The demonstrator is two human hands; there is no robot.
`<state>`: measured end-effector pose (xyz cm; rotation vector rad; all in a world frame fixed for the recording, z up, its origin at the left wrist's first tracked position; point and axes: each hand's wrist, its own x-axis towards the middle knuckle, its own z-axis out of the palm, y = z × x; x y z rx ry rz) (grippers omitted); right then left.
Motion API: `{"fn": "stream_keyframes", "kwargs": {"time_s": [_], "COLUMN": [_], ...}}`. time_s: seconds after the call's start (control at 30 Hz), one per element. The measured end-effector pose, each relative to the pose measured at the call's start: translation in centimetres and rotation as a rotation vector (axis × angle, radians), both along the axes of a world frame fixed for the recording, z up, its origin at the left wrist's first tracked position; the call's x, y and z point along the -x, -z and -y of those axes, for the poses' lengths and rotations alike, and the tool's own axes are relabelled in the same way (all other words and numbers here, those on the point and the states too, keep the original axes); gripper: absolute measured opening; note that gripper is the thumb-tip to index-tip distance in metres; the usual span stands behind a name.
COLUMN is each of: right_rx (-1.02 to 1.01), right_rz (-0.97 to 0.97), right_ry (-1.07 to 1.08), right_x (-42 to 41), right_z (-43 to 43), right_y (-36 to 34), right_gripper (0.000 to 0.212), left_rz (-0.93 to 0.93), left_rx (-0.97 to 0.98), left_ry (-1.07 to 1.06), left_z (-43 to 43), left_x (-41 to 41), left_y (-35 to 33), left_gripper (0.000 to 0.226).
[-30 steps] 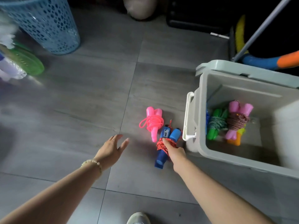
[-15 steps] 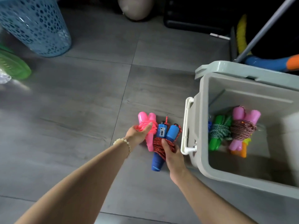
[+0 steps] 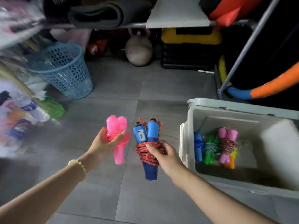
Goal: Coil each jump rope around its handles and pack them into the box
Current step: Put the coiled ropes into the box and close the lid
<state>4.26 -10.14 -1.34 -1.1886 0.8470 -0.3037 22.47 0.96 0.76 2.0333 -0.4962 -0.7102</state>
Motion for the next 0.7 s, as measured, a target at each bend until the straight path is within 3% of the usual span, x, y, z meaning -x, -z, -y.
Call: {"fn": "stream_keyframes", "kwargs": {"time_s": [0.07, 0.2, 0.3, 0.43, 0.63, 0.7], "right_rx": [0.061, 0.193, 0.224, 0.196, 0.101, 0.070], "right_rz": [0.007, -0.078, -0.130, -0.205, -0.334, -0.342], "right_ry": [0.023, 0.154, 0.266, 0.411, 0.437, 0.450], "right_x": [1.7, 7.4, 13.0, 19.8, 24.8, 25.2], "right_z": [2.0, 7.7, 12.1, 16.9, 20.9, 22.0], "right_y": [-3.5, -8.5, -10.0, -7.9, -0.6, 1.7], "right_gripper": [0.023, 0.031, 0.046, 0.031, 0.036, 0.037], "left_rz": [0.042, 0.045, 0.036, -0.026, 0.004, -0.025], "left_rx": [0.005, 0.064, 0.091, 0.057, -0.040, -0.068], "left_ry": [0.075, 0.213, 0.300, 0.371, 0.414, 0.431], "left_z": [0.4, 4.1, 8.4, 14.4, 21.8, 23.5], "left_x": [0.5, 4.1, 7.8, 12.9, 18.0, 19.3], "left_y": [-2.8, -6.3, -7.0, -5.7, 0.0, 2.2], "left_gripper": [0.065, 0.035, 0.037, 0.026, 0.044, 0.031]}}
